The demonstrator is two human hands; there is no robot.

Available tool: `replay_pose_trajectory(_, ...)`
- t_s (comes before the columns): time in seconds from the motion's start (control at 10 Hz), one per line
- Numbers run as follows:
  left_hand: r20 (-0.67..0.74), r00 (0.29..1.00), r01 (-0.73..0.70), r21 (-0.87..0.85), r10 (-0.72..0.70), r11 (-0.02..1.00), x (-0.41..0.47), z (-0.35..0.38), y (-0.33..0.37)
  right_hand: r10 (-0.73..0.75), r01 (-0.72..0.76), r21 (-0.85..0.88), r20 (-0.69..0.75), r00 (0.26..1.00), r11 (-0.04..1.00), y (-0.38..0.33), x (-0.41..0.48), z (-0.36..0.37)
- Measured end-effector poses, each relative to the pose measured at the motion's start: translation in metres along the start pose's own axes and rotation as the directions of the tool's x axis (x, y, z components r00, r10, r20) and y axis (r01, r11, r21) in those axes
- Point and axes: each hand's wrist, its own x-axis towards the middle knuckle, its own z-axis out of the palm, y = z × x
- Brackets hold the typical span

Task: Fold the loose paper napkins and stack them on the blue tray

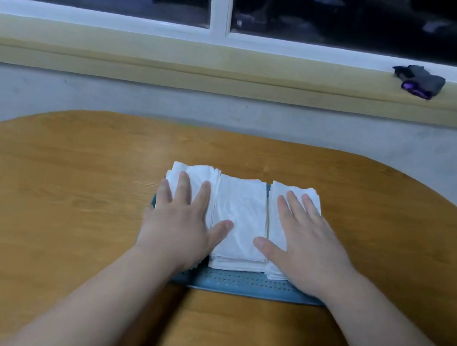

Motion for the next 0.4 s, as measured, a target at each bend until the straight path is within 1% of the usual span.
replay_pose_trajectory(0.1, 0.030, 0.999, 0.023, -0.018, -0.023, 1.000, 0.012, -0.005, 0.002, -0.012, 0.013, -0.028, 0.042, 0.999, 1.000, 0.004, 0.014, -0.006)
replay_pose_trajectory(0.2, 0.068, 0.997, 0.030, 0.018, -0.032, 0.999, 0.017, -0.014, 0.003, -0.004, 0.009, -0.048, 0.103, 0.995, 0.999, 0.003, 0.023, -0.016)
replay_pose_trajectory(0.4, 0.219, 0.973, 0.055, 0.085, -0.072, 0.995, 0.008, -0.037, 0.010, 0.035, -0.026, -0.034, 0.274, 0.961, 0.999, -0.002, 0.019, -0.040)
